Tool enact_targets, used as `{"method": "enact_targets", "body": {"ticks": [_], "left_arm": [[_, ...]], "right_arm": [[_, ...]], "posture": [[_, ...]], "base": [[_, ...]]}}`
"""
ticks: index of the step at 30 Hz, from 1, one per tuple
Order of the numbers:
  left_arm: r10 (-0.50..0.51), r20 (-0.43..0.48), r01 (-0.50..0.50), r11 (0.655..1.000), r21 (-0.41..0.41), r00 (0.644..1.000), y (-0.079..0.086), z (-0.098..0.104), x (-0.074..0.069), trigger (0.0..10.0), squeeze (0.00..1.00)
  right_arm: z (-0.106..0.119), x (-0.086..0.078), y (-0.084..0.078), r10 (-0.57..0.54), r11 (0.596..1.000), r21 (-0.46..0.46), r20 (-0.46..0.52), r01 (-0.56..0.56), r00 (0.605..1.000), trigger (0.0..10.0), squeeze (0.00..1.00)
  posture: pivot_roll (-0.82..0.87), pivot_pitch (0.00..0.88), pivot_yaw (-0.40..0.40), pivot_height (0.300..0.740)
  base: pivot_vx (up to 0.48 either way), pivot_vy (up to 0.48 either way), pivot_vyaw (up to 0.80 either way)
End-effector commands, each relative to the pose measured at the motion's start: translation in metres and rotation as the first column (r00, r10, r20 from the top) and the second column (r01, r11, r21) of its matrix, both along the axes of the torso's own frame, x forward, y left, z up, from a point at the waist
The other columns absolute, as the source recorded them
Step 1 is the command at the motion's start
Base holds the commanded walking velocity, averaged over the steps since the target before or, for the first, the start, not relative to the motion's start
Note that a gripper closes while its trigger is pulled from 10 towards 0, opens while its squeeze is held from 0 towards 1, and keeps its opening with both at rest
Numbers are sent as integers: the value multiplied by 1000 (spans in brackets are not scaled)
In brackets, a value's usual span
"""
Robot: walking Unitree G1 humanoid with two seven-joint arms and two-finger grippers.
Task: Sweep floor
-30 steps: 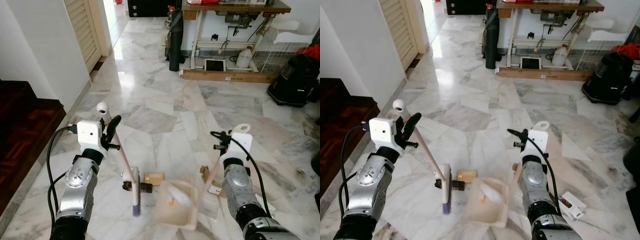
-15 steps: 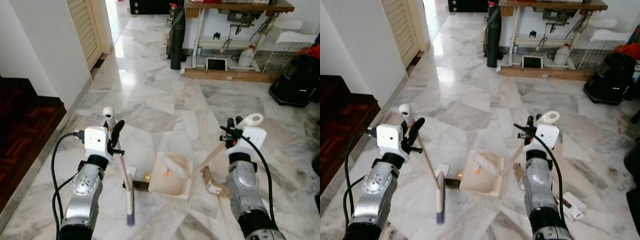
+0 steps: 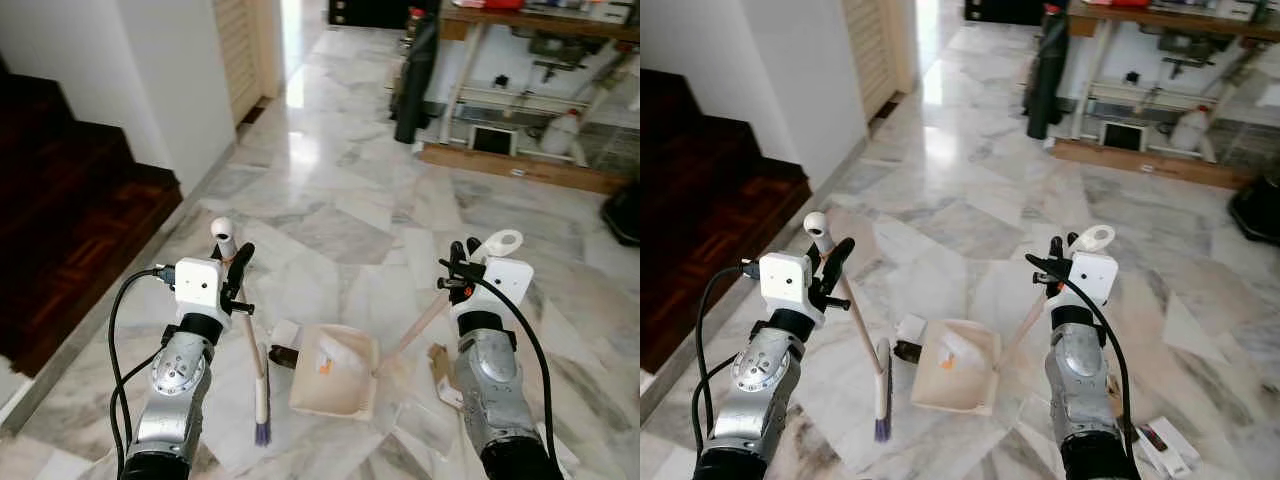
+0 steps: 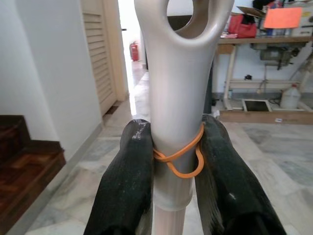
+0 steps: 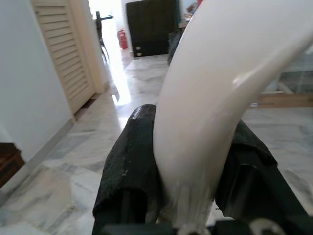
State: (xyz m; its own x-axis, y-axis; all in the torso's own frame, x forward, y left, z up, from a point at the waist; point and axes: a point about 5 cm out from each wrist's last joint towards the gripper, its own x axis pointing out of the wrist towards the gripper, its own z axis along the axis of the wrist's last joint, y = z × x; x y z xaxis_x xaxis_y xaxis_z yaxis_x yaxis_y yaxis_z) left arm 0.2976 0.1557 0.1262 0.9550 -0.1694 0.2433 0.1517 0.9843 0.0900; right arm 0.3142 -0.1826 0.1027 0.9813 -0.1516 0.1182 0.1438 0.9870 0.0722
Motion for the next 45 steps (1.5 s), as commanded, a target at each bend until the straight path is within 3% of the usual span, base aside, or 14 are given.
{"method": "enact_targets", "body": {"ticks": [1, 45], "left_arm": [[-6, 68, 6, 1000, 6, 998, 0, 12, -1, 10000, 0], [-6, 32, 6, 1000, 19, 999, 0, 12, 0, 10000, 0]], "right_arm": [[14, 1, -1, -6, 1000, 7, 56, 6, 998, 10000, 0], [18, 4, -1, -14, 999, 38, 25, 13, 1000, 10000, 0]], "posture": [[73, 0, -4, 740], [90, 0, -5, 740]], "base": [[0, 0, 638], [0, 0, 699]]}}
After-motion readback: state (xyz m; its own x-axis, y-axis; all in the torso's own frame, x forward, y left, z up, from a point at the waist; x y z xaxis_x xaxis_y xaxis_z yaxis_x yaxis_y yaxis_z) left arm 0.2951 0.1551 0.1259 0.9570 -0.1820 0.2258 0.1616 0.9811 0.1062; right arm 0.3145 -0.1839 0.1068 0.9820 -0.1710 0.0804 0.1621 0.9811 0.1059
